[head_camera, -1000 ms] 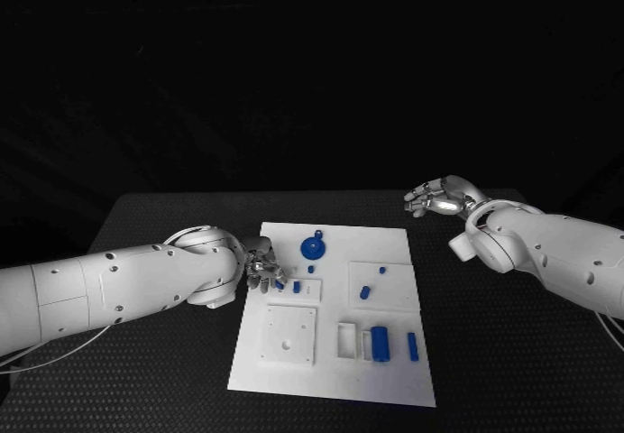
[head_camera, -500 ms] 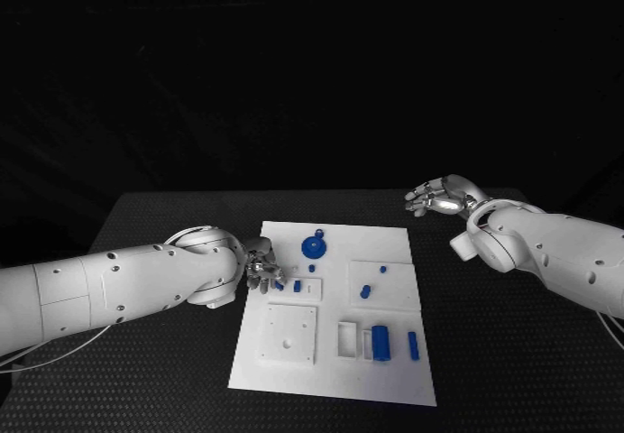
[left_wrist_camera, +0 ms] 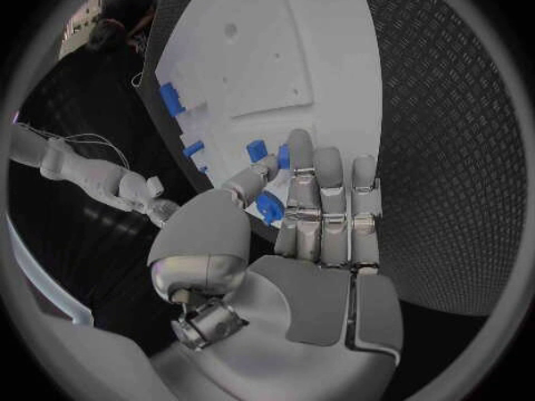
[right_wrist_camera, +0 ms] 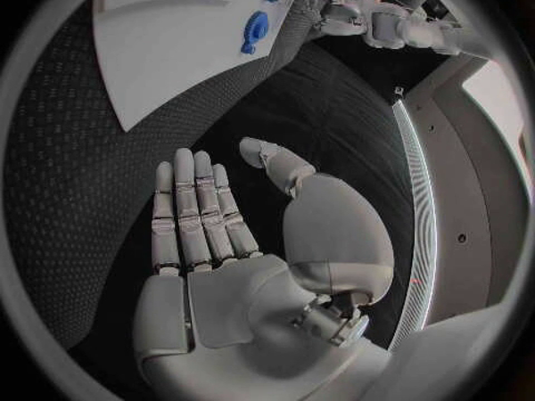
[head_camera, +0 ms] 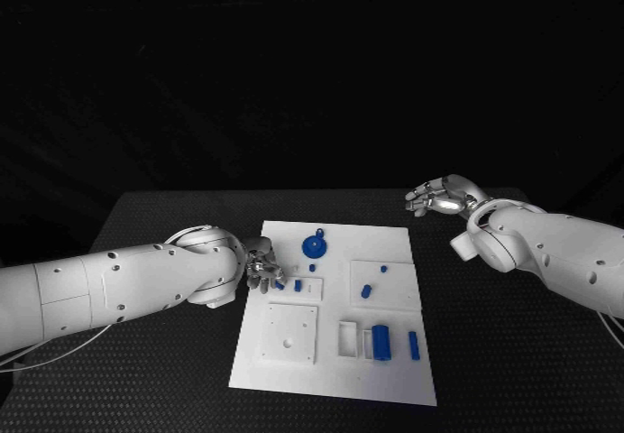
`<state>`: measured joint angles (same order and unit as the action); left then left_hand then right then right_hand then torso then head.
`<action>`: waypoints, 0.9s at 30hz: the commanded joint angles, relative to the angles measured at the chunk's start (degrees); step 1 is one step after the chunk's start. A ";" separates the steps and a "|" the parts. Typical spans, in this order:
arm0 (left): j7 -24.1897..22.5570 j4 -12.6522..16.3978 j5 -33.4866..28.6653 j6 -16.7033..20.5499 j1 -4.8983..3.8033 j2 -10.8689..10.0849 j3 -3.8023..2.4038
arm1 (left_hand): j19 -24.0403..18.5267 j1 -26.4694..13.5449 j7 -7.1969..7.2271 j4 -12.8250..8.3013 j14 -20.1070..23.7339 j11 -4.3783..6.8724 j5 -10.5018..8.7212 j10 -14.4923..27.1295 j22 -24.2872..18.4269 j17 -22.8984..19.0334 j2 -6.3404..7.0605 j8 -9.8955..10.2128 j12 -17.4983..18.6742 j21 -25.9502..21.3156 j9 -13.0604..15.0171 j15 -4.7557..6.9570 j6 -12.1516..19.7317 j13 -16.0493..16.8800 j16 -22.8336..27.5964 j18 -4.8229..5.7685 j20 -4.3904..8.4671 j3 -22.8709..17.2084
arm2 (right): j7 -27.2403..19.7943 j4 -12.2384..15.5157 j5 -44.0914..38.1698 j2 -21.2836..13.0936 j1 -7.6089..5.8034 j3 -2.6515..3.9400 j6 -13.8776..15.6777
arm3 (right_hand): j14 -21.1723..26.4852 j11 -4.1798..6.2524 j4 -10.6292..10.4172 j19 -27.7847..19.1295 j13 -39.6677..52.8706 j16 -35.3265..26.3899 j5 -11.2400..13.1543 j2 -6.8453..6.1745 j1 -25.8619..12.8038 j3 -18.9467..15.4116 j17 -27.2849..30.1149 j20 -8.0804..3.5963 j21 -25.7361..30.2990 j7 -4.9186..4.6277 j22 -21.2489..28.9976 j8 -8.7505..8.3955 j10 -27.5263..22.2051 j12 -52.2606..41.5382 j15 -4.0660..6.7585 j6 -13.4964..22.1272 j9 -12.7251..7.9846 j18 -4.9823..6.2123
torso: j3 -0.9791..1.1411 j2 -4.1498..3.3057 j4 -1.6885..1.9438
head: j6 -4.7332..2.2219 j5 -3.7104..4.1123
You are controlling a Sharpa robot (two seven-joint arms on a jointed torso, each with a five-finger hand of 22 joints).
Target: Assemble the parts on the task board
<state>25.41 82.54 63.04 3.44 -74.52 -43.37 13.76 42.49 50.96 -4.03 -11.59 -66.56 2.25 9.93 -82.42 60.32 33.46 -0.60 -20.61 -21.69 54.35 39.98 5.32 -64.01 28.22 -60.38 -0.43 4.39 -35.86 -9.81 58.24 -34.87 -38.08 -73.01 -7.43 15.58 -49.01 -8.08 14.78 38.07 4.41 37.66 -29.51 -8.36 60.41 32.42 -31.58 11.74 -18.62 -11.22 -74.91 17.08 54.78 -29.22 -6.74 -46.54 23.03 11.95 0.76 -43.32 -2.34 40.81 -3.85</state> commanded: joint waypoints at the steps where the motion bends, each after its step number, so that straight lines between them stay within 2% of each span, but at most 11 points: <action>1: 0.24 0.05 -0.01 -1.03 0.08 0.03 0.02 | 0.27 0.40 1.82 0.19 -0.41 0.10 0.17 -0.08 0.09 0.03 0.07 -0.29 -0.17 0.22 0.09 0.02 -2.04 0.07 -0.28 -0.27 5.77 -0.22 | -0.36 0.02 0.02 0.01 0.00 0.01 -0.90 | 0.33 -0.03 0.06 0.07 -0.07 0.03 -0.22 0.11 -0.46 -0.24 0.06 0.19 0.29 -0.44 -0.90 0.38 0.07 0.19 -0.13 0.13 -0.07 0.79 | -0.02 -0.03 -0.03 | 0.01 -0.08; 27: 0.37 0.09 0.55 -2.11 0.08 -0.30 0.02 | 0.20 0.67 1.81 0.01 -0.39 0.11 0.17 -0.08 0.19 0.02 0.14 -0.19 -0.11 0.18 0.08 0.01 -2.02 0.21 -0.28 -0.26 5.85 -0.38 | -0.37 0.01 0.02 0.03 0.01 0.01 -0.93 | 0.32 -0.04 0.05 0.09 -0.08 0.00 -0.30 0.10 -0.49 -0.24 0.11 0.21 0.43 -0.44 -0.89 0.38 0.04 0.20 -0.13 0.16 -0.09 0.81 | -0.05 0.00 -0.04 | 0.32 0.08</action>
<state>25.69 82.61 63.21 2.48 -74.51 -43.70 13.75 42.49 51.04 -3.87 -11.59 -66.55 2.24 9.92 -82.43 60.42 33.45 -0.23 -20.63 -21.69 54.35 40.01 5.32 -64.17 28.38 -60.37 -0.43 4.39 -35.79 -9.80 58.21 -34.85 -38.09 -73.00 -7.43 15.45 -49.01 -8.08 14.78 38.07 4.40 37.66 -29.51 -8.36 60.41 32.42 -31.53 11.74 -18.40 -11.39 -74.90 17.08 54.78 -29.22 -6.74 -46.37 23.00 11.95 0.73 -43.34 -2.36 41.09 -3.78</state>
